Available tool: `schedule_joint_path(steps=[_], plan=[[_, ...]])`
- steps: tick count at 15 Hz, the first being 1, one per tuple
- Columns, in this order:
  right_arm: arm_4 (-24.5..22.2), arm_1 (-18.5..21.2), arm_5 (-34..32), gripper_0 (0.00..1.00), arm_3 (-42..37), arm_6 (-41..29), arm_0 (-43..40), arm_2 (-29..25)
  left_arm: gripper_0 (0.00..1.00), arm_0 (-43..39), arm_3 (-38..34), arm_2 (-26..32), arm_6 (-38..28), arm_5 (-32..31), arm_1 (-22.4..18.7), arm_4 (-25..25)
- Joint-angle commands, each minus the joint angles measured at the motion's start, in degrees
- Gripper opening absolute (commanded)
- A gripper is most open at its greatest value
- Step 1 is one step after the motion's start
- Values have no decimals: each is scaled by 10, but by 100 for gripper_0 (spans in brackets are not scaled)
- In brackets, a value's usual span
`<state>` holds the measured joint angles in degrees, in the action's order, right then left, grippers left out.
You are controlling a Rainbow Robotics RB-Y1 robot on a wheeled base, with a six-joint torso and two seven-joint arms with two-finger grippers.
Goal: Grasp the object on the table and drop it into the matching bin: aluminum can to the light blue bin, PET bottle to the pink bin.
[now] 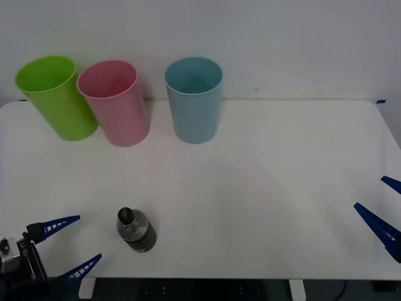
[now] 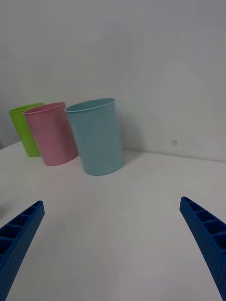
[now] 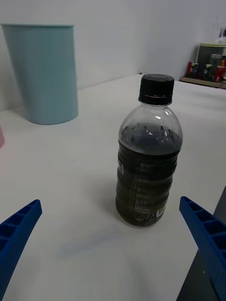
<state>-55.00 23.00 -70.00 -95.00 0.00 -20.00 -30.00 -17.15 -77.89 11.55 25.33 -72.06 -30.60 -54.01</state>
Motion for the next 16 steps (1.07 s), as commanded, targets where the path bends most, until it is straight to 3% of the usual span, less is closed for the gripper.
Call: schedule_joint_path(steps=[1,10,16], plan=[[0,0,0,100,0,0,0,0,100,7,3,-14,1,1,3,-1],[0,0,0,100,0,0,0,0,100,44,21,-23,1,0,62,-57],[0,0,0,100,0,0,0,0,100,84,60,-43,4,0,68,-67]])
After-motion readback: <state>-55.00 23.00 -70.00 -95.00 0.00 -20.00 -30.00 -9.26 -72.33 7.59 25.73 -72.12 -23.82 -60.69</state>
